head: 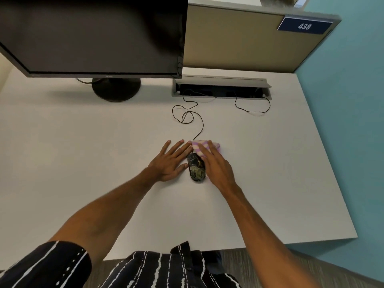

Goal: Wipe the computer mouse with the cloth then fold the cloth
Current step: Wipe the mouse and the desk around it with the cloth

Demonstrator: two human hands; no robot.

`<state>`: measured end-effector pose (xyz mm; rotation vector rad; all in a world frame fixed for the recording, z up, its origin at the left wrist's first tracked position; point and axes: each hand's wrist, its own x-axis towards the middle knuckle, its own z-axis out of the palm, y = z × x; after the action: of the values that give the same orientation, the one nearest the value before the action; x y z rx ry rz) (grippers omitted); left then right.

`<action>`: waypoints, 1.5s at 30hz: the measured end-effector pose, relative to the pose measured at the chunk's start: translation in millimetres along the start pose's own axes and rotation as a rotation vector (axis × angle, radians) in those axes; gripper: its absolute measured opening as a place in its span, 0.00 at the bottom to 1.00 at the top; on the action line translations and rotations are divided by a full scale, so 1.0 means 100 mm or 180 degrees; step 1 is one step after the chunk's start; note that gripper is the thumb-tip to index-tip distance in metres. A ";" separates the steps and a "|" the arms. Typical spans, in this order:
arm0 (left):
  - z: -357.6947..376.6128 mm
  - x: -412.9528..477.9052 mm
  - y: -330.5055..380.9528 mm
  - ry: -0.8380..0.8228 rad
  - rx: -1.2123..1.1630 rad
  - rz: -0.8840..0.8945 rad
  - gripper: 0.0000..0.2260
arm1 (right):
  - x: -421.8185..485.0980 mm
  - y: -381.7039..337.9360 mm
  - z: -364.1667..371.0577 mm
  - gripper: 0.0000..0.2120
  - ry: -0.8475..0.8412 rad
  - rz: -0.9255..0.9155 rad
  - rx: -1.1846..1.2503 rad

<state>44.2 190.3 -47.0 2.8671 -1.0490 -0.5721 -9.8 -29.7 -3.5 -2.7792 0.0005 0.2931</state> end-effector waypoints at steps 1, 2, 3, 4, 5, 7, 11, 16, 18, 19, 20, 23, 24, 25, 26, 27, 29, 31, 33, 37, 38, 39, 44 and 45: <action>0.02 0.00 0.00 0.0014 0.0020 -0.0003 0.32 | 0.01 -0.02 0.03 0.30 -0.0164 -0.0049 -0.0103; 0.03 0.01 -0.01 0.0024 0.0032 0.0003 0.32 | 0.01 -0.03 0.06 0.32 -0.0318 -0.0096 -0.0180; 0.03 0.02 -0.01 0.0028 0.0014 0.0012 0.32 | 0.00 -0.03 0.08 0.34 -0.0420 -0.0116 -0.0213; 0.03 0.03 -0.02 0.0022 -0.0026 0.0019 0.32 | -0.02 -0.03 0.10 0.35 -0.0470 -0.0113 -0.0223; 0.04 0.03 -0.02 0.0011 -0.0054 0.0020 0.32 | -0.05 -0.02 0.11 0.37 -0.0493 -0.0108 -0.0234; 0.04 0.03 -0.02 0.0003 -0.0039 0.0008 0.32 | -0.12 0.01 0.12 0.38 -0.0484 -0.0116 -0.0280; 0.03 0.02 -0.02 0.0017 -0.0080 -0.0026 0.32 | -0.25 0.13 0.07 0.32 -0.0323 0.0064 0.0223; 0.00 0.00 0.00 0.0009 -0.0018 -0.0041 0.32 | -0.06 0.09 -0.08 0.26 0.0060 0.0156 0.0456; -0.02 0.00 0.01 -0.0041 -0.0016 -0.0040 0.32 | 0.04 0.04 -0.07 0.26 -0.0124 0.0074 0.0132; -0.02 0.01 0.01 -0.0068 -0.0021 -0.0038 0.32 | 0.07 0.02 -0.04 0.27 -0.0254 0.0003 -0.0034; -0.03 0.01 0.01 -0.0088 -0.0018 -0.0036 0.33 | 0.06 0.01 0.00 0.28 -0.0349 -0.0053 -0.0150; -0.04 0.02 0.01 -0.0093 -0.0027 -0.0046 0.33 | -0.08 0.07 0.11 0.32 -0.0277 -0.0137 -0.0216; -0.04 0.01 0.02 -0.0082 -0.0036 -0.0055 0.33 | -0.16 0.10 0.15 0.32 -0.0198 -0.0165 -0.0200; -0.04 0.01 0.02 -0.0071 -0.0041 -0.0064 0.33 | -0.23 0.15 0.18 0.33 -0.0132 -0.0191 -0.0181; -0.04 0.00 0.02 -0.0060 -0.0046 -0.0069 0.33 | -0.30 0.20 0.21 0.33 -0.0089 -0.0200 -0.0140; -0.04 0.00 0.02 -0.0045 -0.0048 -0.0070 0.33 | -0.36 0.24 0.22 0.33 -0.0049 -0.0178 -0.0055; -0.04 0.00 0.01 -0.0015 -0.0029 -0.0076 0.32 | -0.40 0.30 0.20 0.32 0.0056 -0.0098 0.0135; -0.05 0.00 0.02 -0.0005 0.0000 -0.0091 0.32 | -0.35 0.29 0.15 0.34 0.0175 -0.0021 0.0218; -0.04 0.00 0.02 -0.0011 0.0006 -0.0099 0.33 | -0.25 0.22 0.11 0.31 0.0307 0.0008 0.0277; -0.04 0.00 0.01 -0.0083 -0.0010 -0.0106 0.33 | -0.12 0.05 0.12 0.28 0.0168 -0.0041 0.0151; -0.04 0.01 0.02 -0.0106 -0.0010 -0.0098 0.33 | -0.12 0.03 0.14 0.29 0.0079 -0.0033 0.0097; -0.05 0.02 0.02 -0.0131 -0.0020 -0.0089 0.33 | -0.14 0.02 0.16 0.29 0.0015 -0.0021 0.0038; -0.06 0.02 0.02 -0.0150 -0.0074 -0.0086 0.33 | -0.36 0.06 0.25 0.32 -0.0022 0.0068 -0.0014; -0.06 0.01 0.02 -0.0150 -0.0081 -0.0081 0.32 | -0.40 0.08 0.25 0.32 0.0010 0.0088 -0.0002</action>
<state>46.4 187.4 -41.4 2.8626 -1.0050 -0.6527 -54.6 -30.6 -21.2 -2.7824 0.0399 0.2957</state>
